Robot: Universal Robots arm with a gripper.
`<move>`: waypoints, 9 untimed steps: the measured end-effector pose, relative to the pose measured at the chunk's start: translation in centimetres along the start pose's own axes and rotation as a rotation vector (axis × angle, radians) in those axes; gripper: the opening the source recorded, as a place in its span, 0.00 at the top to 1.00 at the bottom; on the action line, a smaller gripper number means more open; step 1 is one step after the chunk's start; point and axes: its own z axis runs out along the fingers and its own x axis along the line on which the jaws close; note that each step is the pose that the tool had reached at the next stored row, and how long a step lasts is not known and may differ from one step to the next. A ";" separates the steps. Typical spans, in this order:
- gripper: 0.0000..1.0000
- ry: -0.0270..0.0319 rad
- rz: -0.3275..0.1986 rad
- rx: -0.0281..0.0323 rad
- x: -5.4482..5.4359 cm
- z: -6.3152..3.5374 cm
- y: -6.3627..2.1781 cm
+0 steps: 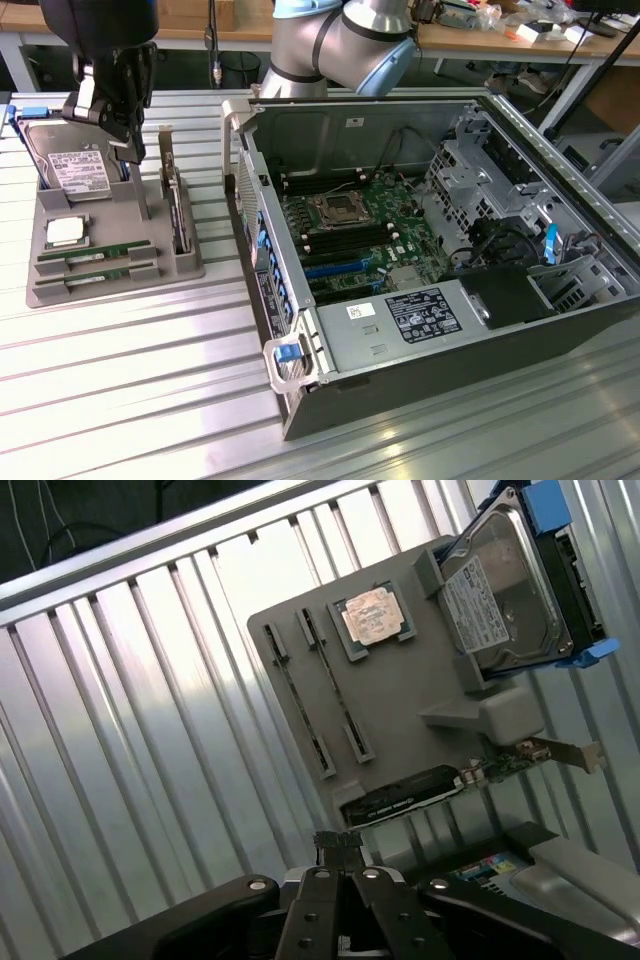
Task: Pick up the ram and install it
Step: 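Pick up the ram and move it above insertion slot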
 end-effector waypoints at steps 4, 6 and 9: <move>0.89 0.0012 -0.038 -0.0005 0.0 0.00 0.00; 0.89 0.0020 -0.061 -0.0009 0.0 0.00 0.00; 0.89 0.0027 -0.085 -0.0012 0.0 0.00 0.00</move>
